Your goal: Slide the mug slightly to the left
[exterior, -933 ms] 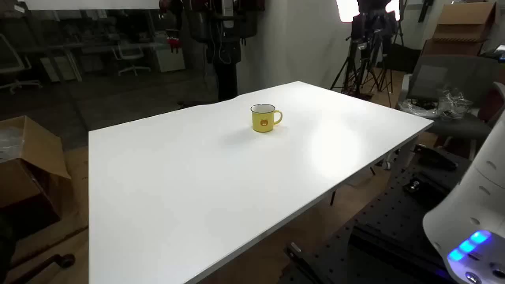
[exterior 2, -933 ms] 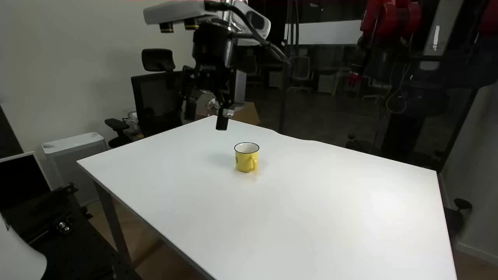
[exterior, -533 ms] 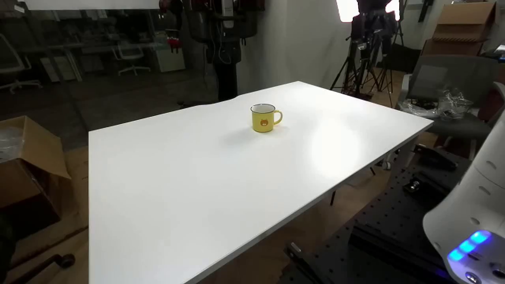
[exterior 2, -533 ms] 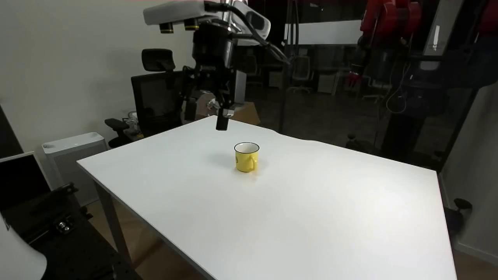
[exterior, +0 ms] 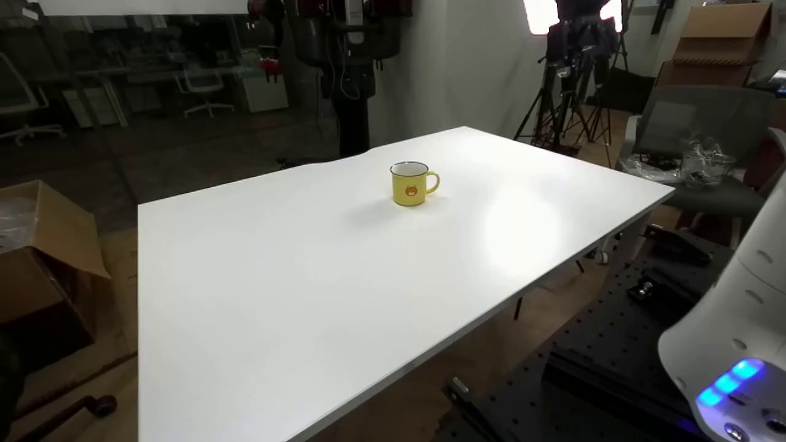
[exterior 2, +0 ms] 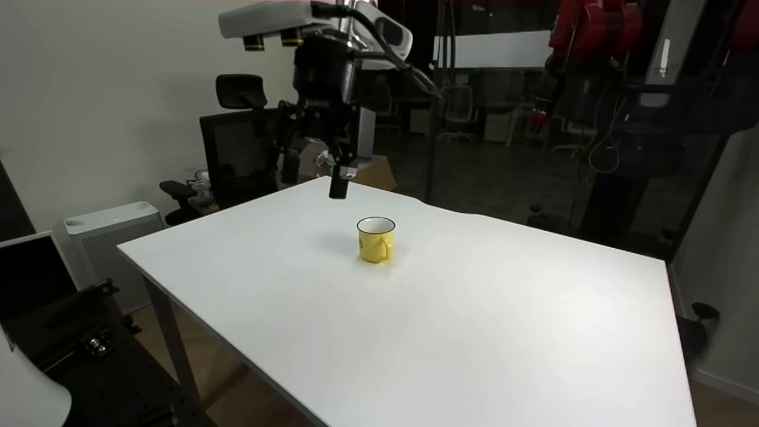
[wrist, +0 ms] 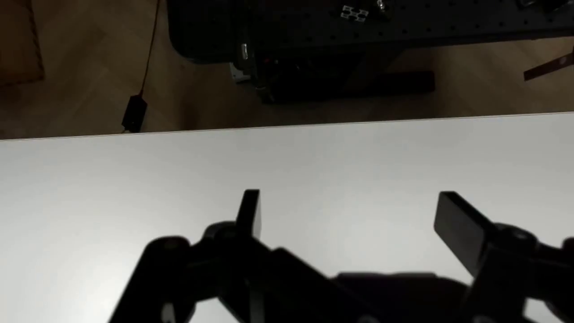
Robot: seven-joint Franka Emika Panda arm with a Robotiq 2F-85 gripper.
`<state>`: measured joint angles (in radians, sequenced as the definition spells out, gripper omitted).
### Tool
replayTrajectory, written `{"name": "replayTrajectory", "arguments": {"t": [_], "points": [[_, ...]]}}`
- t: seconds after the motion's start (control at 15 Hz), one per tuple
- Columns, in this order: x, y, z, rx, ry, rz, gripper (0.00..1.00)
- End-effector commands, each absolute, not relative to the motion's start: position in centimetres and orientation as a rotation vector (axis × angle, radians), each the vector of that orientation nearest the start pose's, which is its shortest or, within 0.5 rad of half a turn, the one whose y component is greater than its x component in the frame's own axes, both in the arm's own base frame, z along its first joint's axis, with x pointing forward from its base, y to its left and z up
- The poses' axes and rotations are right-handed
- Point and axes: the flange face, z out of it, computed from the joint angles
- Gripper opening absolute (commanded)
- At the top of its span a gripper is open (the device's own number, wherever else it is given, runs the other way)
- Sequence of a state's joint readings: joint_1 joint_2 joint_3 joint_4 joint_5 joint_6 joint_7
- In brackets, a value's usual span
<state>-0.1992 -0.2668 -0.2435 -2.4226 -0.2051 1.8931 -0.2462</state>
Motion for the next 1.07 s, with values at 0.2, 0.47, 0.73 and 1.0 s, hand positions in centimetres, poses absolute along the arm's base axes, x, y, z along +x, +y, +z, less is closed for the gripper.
{"name": "replayTrajectory", "arguments": {"t": [0.2,0.47,0.73,1.0], "points": [[37.4,-19.4,38.8,-3.130,0.138,0.461,1.00],[37.4,-19.4,38.8,-3.130,0.138,0.461,1.00],[42.3,-19.6,39.3,-3.219,0.132,0.127,1.00],[44.0,-18.9,39.3,-3.281,0.049,-0.083,1.00]]}}
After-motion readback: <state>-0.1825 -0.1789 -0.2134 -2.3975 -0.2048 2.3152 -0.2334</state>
